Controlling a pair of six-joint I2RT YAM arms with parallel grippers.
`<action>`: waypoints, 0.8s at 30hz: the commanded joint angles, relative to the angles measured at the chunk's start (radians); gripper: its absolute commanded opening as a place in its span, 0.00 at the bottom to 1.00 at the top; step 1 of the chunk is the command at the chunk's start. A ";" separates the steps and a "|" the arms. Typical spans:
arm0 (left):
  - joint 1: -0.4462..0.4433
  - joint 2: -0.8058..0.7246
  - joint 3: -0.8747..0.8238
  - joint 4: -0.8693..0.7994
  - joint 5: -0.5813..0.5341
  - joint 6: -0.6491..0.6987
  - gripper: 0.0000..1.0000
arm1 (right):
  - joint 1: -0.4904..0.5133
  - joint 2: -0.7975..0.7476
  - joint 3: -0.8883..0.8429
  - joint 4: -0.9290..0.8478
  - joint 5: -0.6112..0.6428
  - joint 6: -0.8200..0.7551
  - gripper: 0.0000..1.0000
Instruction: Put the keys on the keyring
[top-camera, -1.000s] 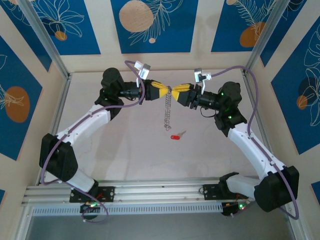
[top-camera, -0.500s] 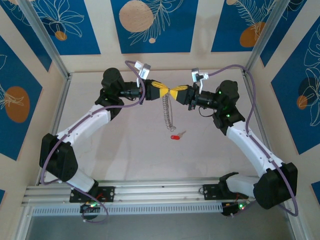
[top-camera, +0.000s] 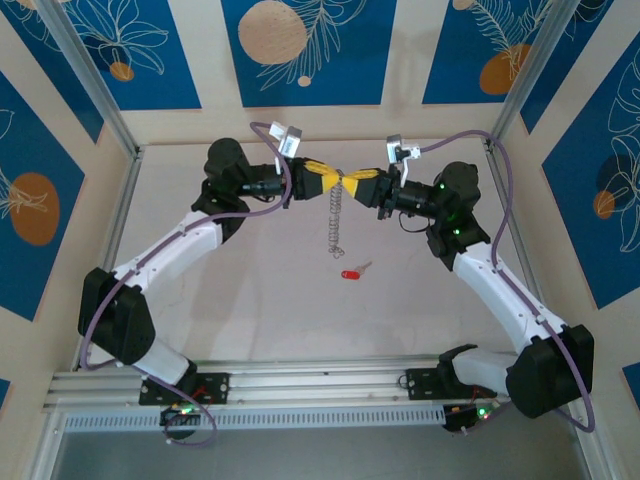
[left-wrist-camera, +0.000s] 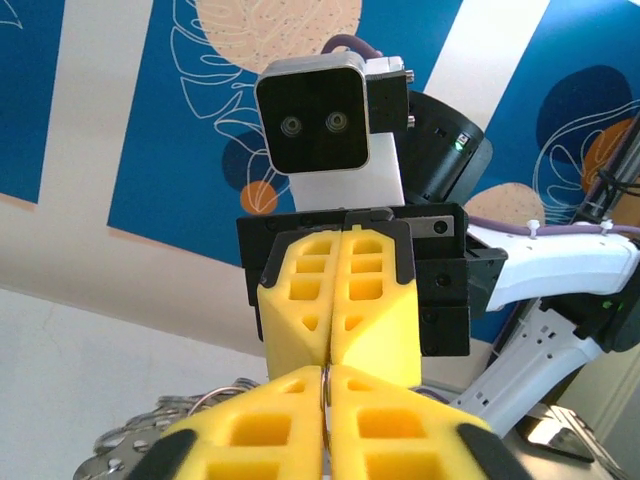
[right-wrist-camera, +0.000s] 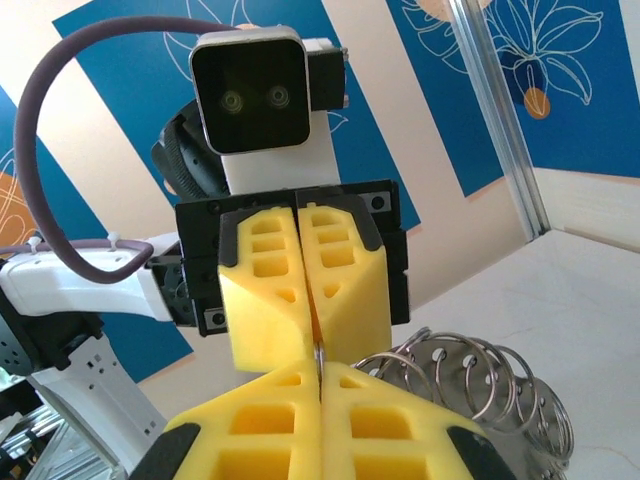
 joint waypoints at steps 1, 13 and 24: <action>-0.010 -0.068 -0.047 0.098 -0.110 -0.039 0.19 | -0.016 0.001 -0.033 0.102 0.014 0.031 0.00; -0.008 -0.187 -0.178 0.031 -0.326 -0.025 0.66 | -0.014 0.022 -0.075 0.267 0.049 0.082 0.00; -0.008 -0.108 -0.188 0.240 -0.213 -0.177 0.43 | 0.029 0.061 -0.127 0.501 0.129 0.147 0.00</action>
